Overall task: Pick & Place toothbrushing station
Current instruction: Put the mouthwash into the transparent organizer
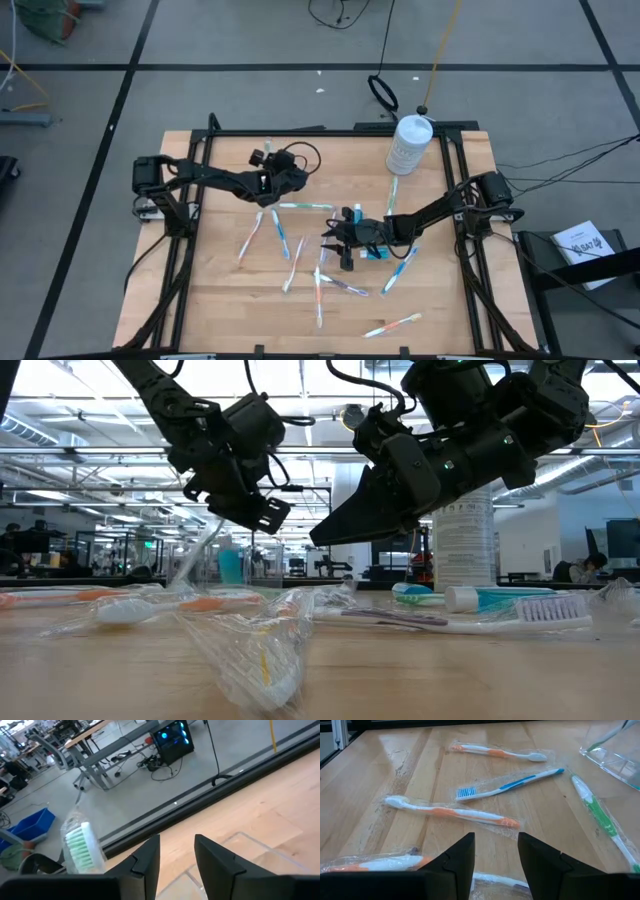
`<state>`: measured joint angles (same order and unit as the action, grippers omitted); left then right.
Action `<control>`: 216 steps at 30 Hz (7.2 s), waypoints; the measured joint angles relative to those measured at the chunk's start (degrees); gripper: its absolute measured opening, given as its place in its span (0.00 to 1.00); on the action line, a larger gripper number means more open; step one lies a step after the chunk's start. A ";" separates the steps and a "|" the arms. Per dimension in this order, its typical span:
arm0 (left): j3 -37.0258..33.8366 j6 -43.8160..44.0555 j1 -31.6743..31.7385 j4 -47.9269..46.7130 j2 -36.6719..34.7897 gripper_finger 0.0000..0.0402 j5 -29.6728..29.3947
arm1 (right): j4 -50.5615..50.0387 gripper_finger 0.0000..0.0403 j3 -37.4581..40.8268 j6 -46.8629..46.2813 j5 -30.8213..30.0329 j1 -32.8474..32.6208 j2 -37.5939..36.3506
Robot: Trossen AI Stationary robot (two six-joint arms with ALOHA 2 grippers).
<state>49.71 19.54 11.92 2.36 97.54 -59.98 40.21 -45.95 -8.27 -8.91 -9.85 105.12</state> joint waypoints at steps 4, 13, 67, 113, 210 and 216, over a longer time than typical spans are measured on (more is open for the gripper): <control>0.00 -0.01 0.00 0.16 0.00 0.28 0.04 | 0.00 0.35 0.00 0.00 0.00 0.00 0.00; 0.47 -6.99 -0.30 0.58 -0.40 0.24 4.55 | 0.00 0.35 0.00 0.00 0.00 0.00 0.00; 5.11 1.31 9.33 -37.25 -13.55 0.47 43.64 | 0.09 0.35 -0.04 -0.45 -0.02 0.00 0.00; 3.13 4.53 12.74 -37.40 -13.51 0.39 48.62 | 0.28 0.35 -0.04 1.46 -0.02 0.09 0.00; 21.05 -24.97 12.08 -55.74 -4.15 0.43 50.90 | 1.57 0.35 -0.02 3.41 -0.02 0.13 0.02; 21.07 -25.02 9.96 -50.29 -4.15 0.43 50.92 | 1.57 0.35 -0.02 3.41 -0.02 0.13 0.02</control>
<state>70.78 -5.48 21.88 -47.93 93.38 -9.06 41.78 -45.98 -4.86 -8.93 -9.72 105.14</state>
